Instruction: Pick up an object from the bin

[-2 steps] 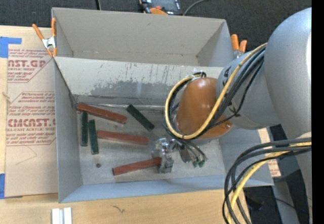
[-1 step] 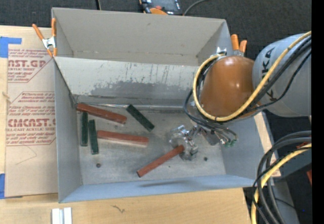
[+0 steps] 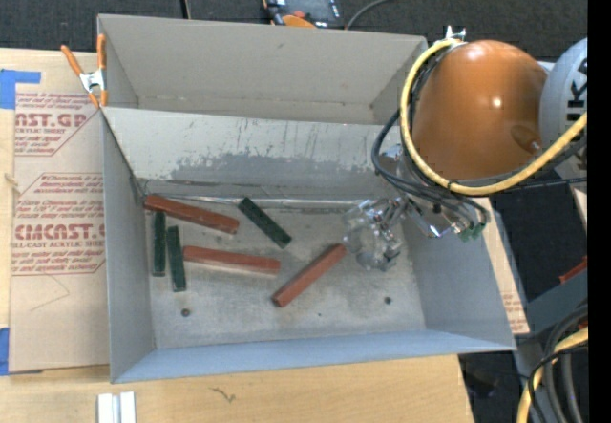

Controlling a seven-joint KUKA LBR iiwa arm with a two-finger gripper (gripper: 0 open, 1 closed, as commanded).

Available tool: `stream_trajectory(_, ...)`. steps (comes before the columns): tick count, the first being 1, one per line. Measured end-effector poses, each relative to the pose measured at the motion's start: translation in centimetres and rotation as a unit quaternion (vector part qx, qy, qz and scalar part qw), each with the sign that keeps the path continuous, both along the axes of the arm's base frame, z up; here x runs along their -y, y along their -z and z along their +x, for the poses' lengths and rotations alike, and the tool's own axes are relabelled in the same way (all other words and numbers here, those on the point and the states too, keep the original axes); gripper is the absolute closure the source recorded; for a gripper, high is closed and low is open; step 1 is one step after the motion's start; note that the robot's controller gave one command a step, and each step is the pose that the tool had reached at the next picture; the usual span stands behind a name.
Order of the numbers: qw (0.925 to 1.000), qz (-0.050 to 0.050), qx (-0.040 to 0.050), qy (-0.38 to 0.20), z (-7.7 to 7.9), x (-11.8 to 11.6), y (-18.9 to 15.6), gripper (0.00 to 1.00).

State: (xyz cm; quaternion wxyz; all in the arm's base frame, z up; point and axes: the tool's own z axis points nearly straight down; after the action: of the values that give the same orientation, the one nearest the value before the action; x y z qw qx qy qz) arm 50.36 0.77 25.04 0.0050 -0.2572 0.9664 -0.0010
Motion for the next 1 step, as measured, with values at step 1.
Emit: stream_trajectory(1,1.0,0.0,-0.005,0.0,-0.16,0.01,0.45,0.0)
